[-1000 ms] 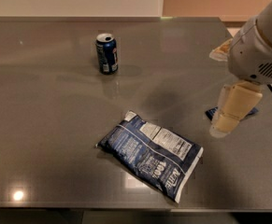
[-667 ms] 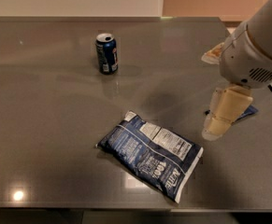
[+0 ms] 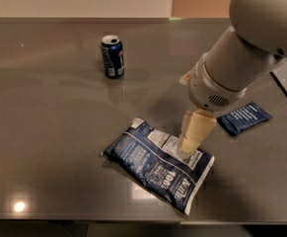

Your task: Move blue chip bag near pepsi can

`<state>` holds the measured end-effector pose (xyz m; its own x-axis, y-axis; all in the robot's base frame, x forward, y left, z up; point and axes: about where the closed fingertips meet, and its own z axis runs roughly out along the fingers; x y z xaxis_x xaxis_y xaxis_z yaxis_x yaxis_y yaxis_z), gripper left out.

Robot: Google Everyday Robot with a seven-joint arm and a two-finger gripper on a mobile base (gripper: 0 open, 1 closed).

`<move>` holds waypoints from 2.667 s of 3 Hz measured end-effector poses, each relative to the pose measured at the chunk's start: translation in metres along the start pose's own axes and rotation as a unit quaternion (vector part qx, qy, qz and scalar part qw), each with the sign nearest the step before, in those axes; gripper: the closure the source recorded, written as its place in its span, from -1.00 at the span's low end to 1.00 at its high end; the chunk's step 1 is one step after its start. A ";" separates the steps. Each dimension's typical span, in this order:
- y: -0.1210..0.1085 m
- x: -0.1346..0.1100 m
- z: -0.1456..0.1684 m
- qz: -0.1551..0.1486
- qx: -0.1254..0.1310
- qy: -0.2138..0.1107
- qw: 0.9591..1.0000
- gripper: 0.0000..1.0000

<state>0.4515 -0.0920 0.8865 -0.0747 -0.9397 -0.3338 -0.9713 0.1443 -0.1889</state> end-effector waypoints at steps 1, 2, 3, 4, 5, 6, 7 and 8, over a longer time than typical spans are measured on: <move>0.001 -0.004 0.027 0.004 -0.019 0.008 1.000 -1.00; 0.011 -0.009 0.049 0.004 -0.047 0.018 0.999 -1.00; 0.023 -0.015 0.068 0.006 -0.076 0.023 0.997 -1.00; 0.034 -0.024 0.079 0.006 -0.098 0.022 0.995 -0.65; 0.037 -0.030 0.076 0.008 -0.104 0.018 0.994 -0.19; 0.032 -0.035 0.064 0.009 -0.095 0.015 0.995 0.27; 0.002 -0.035 0.044 0.012 -0.062 0.022 0.998 0.74; -0.048 -0.028 0.025 0.024 -0.031 0.028 0.999 1.00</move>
Offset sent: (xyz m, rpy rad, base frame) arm -0.0032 0.0398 -0.0721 -0.0434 0.1713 0.0316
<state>0.5062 -0.0647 0.8820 -0.1320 -0.9482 -0.2889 -0.9783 0.1717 -0.1164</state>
